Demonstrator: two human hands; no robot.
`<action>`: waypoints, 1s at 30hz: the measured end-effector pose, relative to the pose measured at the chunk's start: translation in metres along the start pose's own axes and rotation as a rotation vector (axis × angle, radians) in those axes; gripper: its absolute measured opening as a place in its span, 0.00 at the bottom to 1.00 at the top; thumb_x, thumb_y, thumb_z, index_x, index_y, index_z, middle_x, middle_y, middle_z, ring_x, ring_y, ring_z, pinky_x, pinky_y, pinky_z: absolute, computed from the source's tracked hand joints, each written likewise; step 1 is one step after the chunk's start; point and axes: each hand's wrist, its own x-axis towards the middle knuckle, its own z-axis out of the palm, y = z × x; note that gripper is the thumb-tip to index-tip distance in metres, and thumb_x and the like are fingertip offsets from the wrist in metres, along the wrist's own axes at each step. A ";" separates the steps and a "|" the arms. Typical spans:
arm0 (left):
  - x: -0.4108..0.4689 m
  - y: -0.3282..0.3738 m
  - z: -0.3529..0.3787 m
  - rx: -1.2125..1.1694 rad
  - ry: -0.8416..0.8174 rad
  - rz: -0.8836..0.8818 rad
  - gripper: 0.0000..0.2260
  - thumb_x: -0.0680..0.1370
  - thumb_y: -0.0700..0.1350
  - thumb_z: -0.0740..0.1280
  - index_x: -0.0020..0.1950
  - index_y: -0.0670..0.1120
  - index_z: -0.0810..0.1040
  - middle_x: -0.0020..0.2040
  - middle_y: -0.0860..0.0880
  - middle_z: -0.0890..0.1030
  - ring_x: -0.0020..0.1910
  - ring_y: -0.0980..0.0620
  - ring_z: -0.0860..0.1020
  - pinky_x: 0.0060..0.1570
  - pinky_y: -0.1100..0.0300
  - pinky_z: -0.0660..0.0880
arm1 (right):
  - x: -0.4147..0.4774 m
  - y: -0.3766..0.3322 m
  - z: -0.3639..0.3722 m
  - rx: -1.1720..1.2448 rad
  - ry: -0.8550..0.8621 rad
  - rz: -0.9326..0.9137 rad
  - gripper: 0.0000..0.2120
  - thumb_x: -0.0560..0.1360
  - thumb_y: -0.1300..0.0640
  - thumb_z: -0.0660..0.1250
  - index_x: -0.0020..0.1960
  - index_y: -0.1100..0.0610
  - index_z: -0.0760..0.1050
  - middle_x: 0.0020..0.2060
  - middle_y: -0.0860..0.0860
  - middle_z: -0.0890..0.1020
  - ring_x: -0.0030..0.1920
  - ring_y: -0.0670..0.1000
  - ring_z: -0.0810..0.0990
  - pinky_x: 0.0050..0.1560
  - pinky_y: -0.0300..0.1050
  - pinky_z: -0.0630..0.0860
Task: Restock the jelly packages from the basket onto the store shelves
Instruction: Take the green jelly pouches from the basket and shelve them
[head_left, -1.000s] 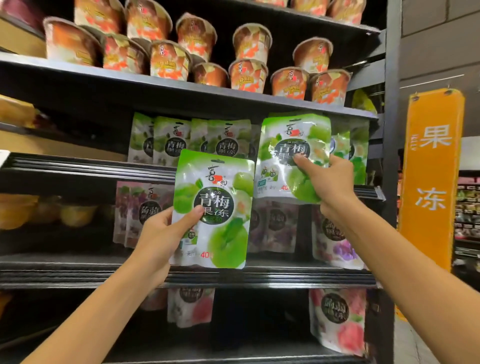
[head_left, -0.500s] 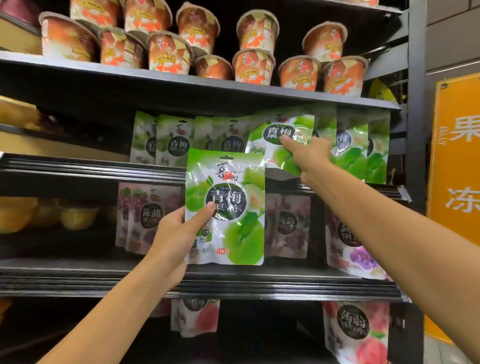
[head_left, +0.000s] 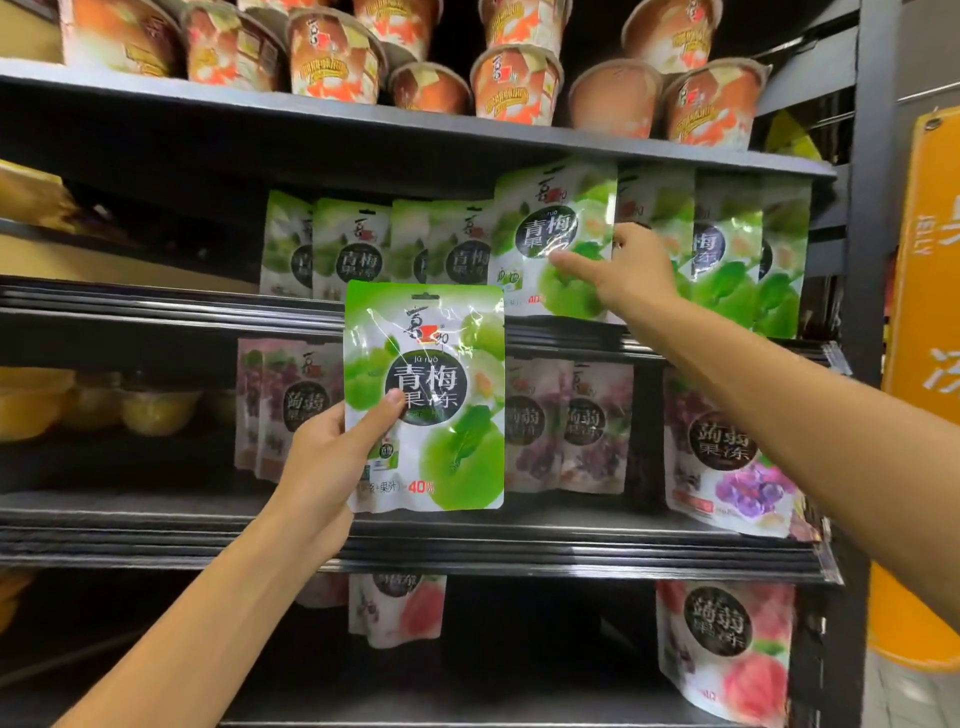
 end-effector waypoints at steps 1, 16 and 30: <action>0.000 0.000 -0.001 -0.004 0.007 -0.004 0.15 0.73 0.49 0.71 0.55 0.43 0.82 0.50 0.43 0.86 0.49 0.44 0.85 0.50 0.48 0.81 | -0.001 0.001 -0.005 -0.026 -0.025 -0.002 0.27 0.66 0.49 0.80 0.59 0.58 0.76 0.54 0.52 0.82 0.56 0.55 0.81 0.59 0.56 0.78; -0.002 -0.008 0.003 -0.045 -0.030 -0.041 0.20 0.70 0.51 0.72 0.58 0.43 0.82 0.52 0.43 0.86 0.49 0.44 0.85 0.44 0.50 0.83 | -0.010 0.004 -0.016 -0.340 -0.010 -0.028 0.40 0.64 0.48 0.81 0.71 0.53 0.70 0.66 0.53 0.78 0.63 0.55 0.78 0.64 0.56 0.73; -0.004 0.007 0.022 -0.038 -0.025 -0.051 0.16 0.75 0.48 0.70 0.59 0.42 0.81 0.52 0.42 0.86 0.51 0.42 0.84 0.54 0.44 0.79 | -0.017 0.002 -0.032 -0.439 0.012 0.025 0.30 0.69 0.42 0.76 0.66 0.53 0.74 0.59 0.50 0.80 0.59 0.54 0.79 0.60 0.53 0.74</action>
